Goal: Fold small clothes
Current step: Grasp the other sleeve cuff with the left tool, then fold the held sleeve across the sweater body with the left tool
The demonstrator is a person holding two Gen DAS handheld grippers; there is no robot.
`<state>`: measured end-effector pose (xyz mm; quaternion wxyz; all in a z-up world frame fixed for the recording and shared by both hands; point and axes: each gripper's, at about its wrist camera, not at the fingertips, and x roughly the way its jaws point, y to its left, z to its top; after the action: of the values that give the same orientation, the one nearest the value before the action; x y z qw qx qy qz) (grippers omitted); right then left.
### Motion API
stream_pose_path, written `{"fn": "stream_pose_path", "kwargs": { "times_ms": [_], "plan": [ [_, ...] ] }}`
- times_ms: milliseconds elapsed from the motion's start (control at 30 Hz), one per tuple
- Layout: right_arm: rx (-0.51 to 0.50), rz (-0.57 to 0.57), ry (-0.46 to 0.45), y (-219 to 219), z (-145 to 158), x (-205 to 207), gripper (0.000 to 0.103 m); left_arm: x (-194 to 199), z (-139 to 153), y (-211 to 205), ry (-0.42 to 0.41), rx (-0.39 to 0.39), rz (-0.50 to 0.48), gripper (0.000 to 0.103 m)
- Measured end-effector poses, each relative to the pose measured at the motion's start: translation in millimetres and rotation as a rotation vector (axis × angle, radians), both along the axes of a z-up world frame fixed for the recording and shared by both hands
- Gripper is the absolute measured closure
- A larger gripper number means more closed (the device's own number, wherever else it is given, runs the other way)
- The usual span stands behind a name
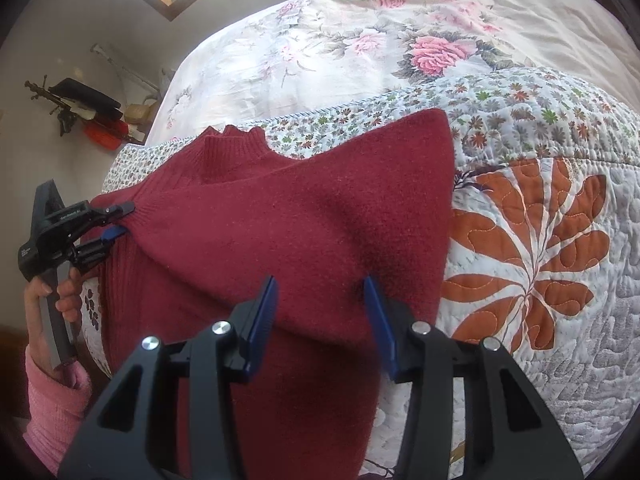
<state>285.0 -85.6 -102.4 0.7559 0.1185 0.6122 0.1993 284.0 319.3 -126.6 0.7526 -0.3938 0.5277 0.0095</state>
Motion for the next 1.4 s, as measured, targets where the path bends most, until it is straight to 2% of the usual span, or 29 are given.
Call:
{"fn": "stream_pose_path", "kwargs": {
  "times_ms": [33, 133, 167, 233, 300, 367, 467, 567, 633, 667, 700, 833, 933, 1067, 1100, 1133, 1200, 1267, 1400],
  "plan": [
    [0.003, -0.003, 0.001, -0.9, -1.1, -0.1, 0.058, -0.4, 6.8, 0.7, -0.026, 0.007, 0.001, 0.088],
    [0.001, -0.010, 0.005, -1.4, -4.0, -0.6, 0.058, -10.0, 27.7, -4.7, -0.107, 0.129, -0.018, 0.090],
    [-0.007, -0.007, 0.002, -0.4, -4.5, -1.2, 0.058, -12.0, 27.3, -5.0, -0.107, 0.165, -0.023, 0.090],
    [-0.025, 0.001, -0.002, 3.0, -4.7, -1.6, 0.057, -9.2, 7.1, -1.7, -0.031, 0.214, -0.040, 0.090],
    [-0.042, 0.005, 0.000, 6.4, -4.2, -1.8, 0.055, -10.4, -17.9, 12.5, 0.050, 0.154, -0.027, 0.091],
    [-0.057, 0.011, -0.003, 9.9, -2.7, -1.6, 0.053, -20.3, -22.5, 25.8, 0.048, 0.097, 0.005, 0.090],
    [-0.078, 0.002, -0.014, 15.0, 6.4, -1.9, 0.052, -31.0, -4.3, 31.4, 0.007, 0.112, 0.041, 0.085],
    [-0.026, 0.014, -0.035, 25.2, 23.3, 0.2, 0.052, -29.2, 17.2, 24.4, -0.053, 0.097, -0.003, 0.084],
    [-0.031, 0.017, -0.035, 33.7, 28.2, 3.0, 0.052, -20.3, 29.3, 6.4, -0.086, 0.108, -0.057, 0.077],
    [-0.041, 0.017, -0.031, 37.4, 27.3, 4.3, 0.052, -15.0, 30.1, -2.6, -0.087, 0.105, -0.085, 0.069],
    [-0.051, 0.015, -0.020, 40.3, 24.4, 5.0, 0.052, -9.0, 26.8, -12.0, -0.080, 0.096, -0.111, 0.066],
    [-0.071, -0.012, 0.034, 42.9, 4.7, 2.3, 0.053, 9.0, -7.6, -30.6, 0.017, 0.093, -0.146, 0.066],
    [-0.092, -0.013, 0.029, 45.2, -6.4, -2.1, 0.053, 6.4, -26.2, -29.3, 0.036, 0.107, -0.143, 0.074],
    [-0.127, -0.020, 0.002, 53.1, 4.5, -8.2, 0.051, -13.2, -7.1, -17.7, 0.016, 0.085, -0.163, 0.074],
    [-0.120, -0.016, -0.012, 55.9, 11.8, -11.8, 0.047, -21.7, 3.8, -12.5, 0.003, 0.092, -0.170, 0.065],
    [-0.107, -0.008, -0.027, 58.5, 18.8, -15.7, 0.046, -32.5, 13.9, -1.3, -0.014, 0.109, -0.172, 0.045],
    [-0.088, 0.012, -0.053, 65.5, 32.2, -24.6, 0.042, -55.0, 36.6, 27.1, -0.063, 0.180, -0.142, 0.025],
    [-0.093, 0.032, -0.064, 73.2, 39.8, -30.8, 0.041, -78.0, 47.0, 58.2, -0.068, 0.216, -0.111, 0.024],
    [-0.108, 0.069, -0.058, 89.1, 41.7, -41.7, 0.041, -131.6, 48.3, 148.8, -0.007, 0.219, 0.047, 0.024]
  ]
}}
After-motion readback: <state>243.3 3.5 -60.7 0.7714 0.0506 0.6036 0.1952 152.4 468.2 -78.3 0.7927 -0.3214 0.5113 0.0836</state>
